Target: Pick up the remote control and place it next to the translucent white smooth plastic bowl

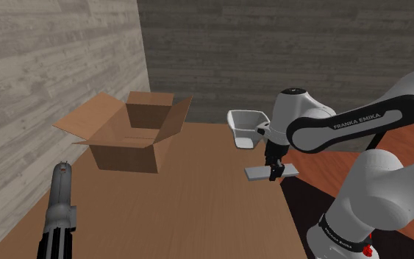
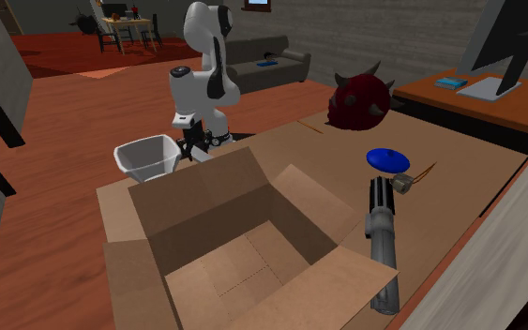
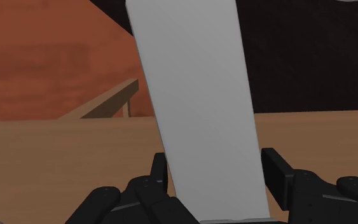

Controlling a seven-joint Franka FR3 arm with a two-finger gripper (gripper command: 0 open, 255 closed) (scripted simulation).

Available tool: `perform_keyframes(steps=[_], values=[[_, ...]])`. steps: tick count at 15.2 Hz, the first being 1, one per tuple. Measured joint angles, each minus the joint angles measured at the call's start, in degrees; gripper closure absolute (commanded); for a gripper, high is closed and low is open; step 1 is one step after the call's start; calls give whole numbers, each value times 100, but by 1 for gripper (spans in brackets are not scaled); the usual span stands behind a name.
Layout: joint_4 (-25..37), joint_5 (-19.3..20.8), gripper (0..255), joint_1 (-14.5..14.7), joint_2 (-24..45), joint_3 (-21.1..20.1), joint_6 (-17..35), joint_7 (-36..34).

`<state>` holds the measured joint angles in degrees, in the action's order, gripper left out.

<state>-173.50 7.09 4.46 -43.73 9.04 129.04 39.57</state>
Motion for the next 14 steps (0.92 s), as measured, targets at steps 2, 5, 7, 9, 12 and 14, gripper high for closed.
perform_keyframes(steps=[2,5,7,9,12,14], values=[[3,-1,255,1,-1,0,2,0],[4,1,255,-1,2,1,6,2],[6,2,255,-1,5,2,8,3],[6,2,255,-1,8,1,13,2],[96,-21,255,9,-131,-21,-226,-4],[181,-45,255,22,-264,-46,-443,-14]])
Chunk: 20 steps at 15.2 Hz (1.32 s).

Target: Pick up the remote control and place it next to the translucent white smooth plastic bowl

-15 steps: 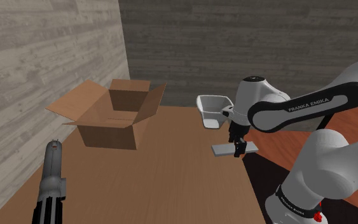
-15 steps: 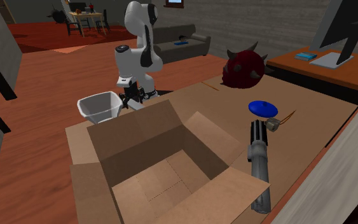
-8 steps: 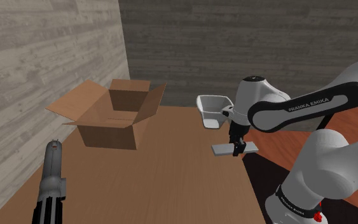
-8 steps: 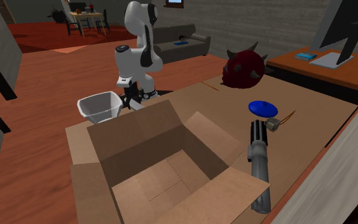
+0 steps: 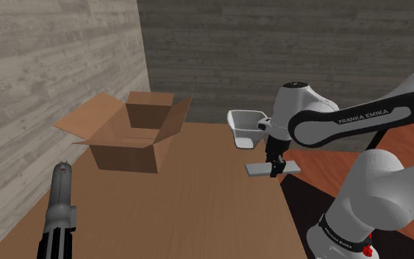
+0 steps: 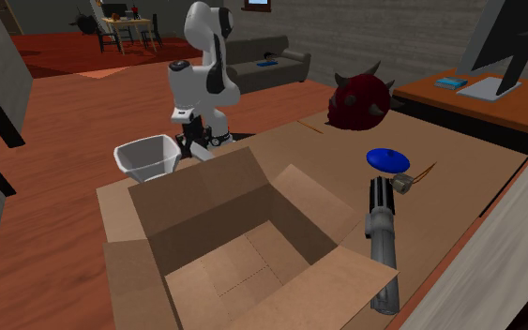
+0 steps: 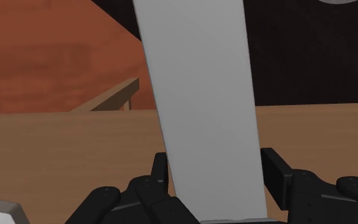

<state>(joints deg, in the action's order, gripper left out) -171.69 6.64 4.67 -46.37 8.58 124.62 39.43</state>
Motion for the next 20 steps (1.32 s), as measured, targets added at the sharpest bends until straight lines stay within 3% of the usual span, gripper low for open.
perform_keyframes(steps=[20], values=[[1267,-168,255,66,-666,-161,-1931,7]])
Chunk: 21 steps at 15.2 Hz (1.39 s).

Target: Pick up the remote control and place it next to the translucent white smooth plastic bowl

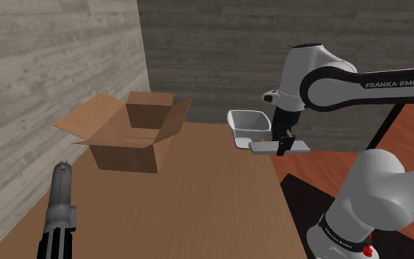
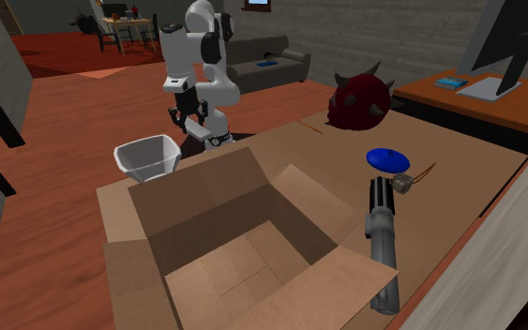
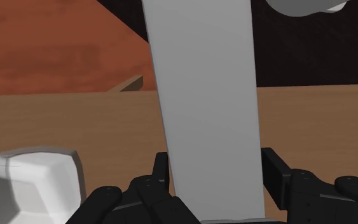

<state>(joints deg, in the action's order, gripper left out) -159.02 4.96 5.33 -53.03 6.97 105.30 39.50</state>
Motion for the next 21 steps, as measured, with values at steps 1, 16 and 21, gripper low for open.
perform_keyframes(steps=[1,16,21], values=[[66,-16,255,10,-24,-19,-90,-12],[1270,-114,255,66,134,-110,-1135,-16],[1954,-266,255,219,1261,-220,-696,-174]])
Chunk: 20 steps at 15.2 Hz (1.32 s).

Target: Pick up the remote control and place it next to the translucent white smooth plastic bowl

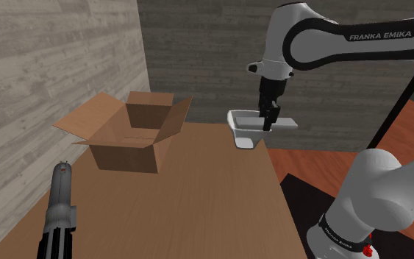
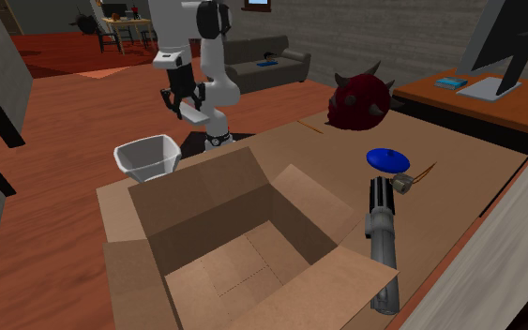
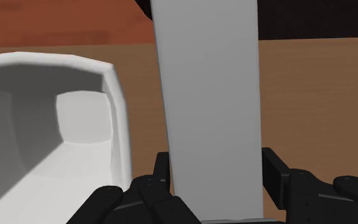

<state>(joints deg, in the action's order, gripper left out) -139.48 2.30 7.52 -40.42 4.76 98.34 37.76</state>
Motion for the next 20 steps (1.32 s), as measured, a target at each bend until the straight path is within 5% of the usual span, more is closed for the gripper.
perform_keyframes(steps=[11,20], values=[[2013,-252,255,239,2533,-222,517,-313],[4106,-329,255,345,4411,-332,302,-508]])
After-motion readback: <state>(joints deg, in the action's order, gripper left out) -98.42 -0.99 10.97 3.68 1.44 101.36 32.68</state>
